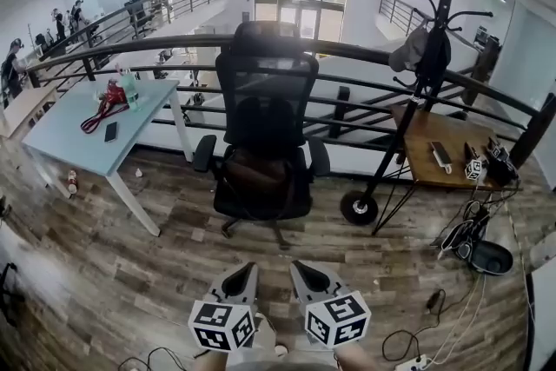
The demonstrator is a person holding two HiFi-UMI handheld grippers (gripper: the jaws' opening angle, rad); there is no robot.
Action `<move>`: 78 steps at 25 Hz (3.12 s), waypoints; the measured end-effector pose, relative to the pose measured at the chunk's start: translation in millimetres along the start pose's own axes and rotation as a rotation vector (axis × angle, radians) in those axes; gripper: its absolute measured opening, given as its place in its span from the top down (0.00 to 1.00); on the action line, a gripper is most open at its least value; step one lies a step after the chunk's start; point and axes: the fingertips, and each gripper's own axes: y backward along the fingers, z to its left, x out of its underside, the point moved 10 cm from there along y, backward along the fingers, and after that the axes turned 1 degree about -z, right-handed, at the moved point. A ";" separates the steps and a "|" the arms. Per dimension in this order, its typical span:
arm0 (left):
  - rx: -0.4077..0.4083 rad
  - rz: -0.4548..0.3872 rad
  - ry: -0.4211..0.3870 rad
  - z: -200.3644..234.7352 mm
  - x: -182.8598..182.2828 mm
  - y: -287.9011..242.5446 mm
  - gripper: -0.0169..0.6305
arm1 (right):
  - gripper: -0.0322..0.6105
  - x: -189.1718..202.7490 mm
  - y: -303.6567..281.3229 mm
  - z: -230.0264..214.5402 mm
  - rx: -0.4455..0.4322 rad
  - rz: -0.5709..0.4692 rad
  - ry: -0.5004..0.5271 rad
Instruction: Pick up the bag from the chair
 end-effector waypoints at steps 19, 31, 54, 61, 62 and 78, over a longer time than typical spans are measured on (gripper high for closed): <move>0.057 0.039 0.064 118.1 -60.8 -147.8 0.97 | 0.95 -55.4 -165.9 -65.0 0.055 -0.028 -0.030; 0.075 0.076 0.053 189.9 -109.6 -225.7 0.97 | 0.95 -98.0 -271.5 -100.3 0.062 -0.027 -0.088; 0.092 0.137 0.062 290.8 -132.8 -309.7 0.97 | 0.95 -111.1 -383.8 -126.0 0.161 0.013 -0.034; 0.060 0.145 0.084 302.4 -129.8 -351.0 0.97 | 0.95 -109.9 -408.9 -170.1 0.180 0.045 -0.043; 0.051 0.144 0.086 305.2 -129.9 -358.4 0.97 | 0.95 -109.9 -415.1 -177.1 0.175 0.053 -0.041; -0.023 0.222 0.132 360.9 -117.2 -472.1 0.97 | 0.95 -95.4 -505.3 -264.4 0.196 0.152 -0.049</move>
